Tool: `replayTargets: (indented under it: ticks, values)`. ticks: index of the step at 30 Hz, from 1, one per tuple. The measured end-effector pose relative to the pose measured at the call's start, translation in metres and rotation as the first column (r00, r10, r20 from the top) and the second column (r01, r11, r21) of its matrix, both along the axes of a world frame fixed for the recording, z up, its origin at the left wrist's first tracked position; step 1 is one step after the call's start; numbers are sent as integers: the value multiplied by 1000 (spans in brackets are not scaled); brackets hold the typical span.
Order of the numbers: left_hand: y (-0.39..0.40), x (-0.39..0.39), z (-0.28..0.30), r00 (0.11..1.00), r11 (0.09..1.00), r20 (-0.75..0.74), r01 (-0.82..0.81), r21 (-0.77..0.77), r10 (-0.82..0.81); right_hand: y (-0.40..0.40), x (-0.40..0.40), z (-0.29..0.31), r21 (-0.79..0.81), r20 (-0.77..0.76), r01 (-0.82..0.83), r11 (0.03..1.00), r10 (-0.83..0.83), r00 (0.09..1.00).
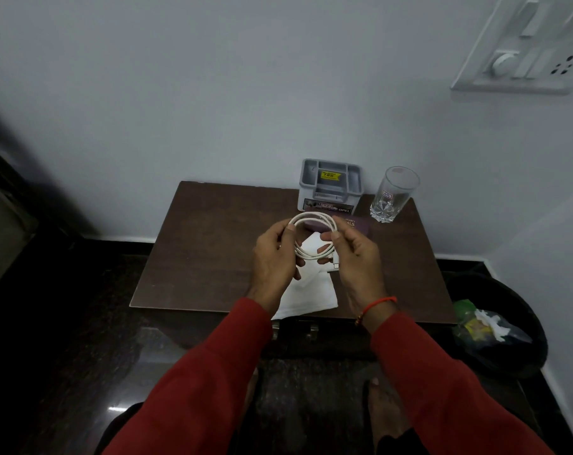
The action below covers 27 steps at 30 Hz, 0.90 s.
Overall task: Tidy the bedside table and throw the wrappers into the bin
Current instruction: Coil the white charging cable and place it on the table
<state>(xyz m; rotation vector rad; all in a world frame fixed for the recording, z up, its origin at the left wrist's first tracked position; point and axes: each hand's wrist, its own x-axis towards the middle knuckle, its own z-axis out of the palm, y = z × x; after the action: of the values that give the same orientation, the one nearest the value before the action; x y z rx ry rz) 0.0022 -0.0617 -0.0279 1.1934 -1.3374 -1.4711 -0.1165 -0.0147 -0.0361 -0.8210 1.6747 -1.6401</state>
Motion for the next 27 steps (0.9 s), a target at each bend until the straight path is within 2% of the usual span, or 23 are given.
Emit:
replayTargets:
  ticks: [3,7,10,12,15,21,27]
  values:
    - [-23,14,-2,999,999,-17,-40,11,41,-24,12,-3,3,3,-35,999,35,999]
    - [-21,17,-5,992,986,-91,-76,150,90,-28,6,-1,30,-3,-45,999,45,999]
    - [-33,24,-8,950,941,-173,-209,265,260,-55,4,-7,62,-57,-52,997,56,997]
    - [-43,28,-9,901,888,-177,-328,322,397,-85,1,-11,95,-117,-45,994,56,992]
    - [-52,34,-12,840,820,-180,-415,393,511,-132,4,-12,164,-196,-26,986,58,979]
    - [-61,36,-15,803,800,-182,-484,355,567,-212,17,-47,313,-372,-7,950,130,919]
    - [-63,36,-17,812,804,-188,-459,377,552,-224,22,-57,451,-551,136,882,155,820]
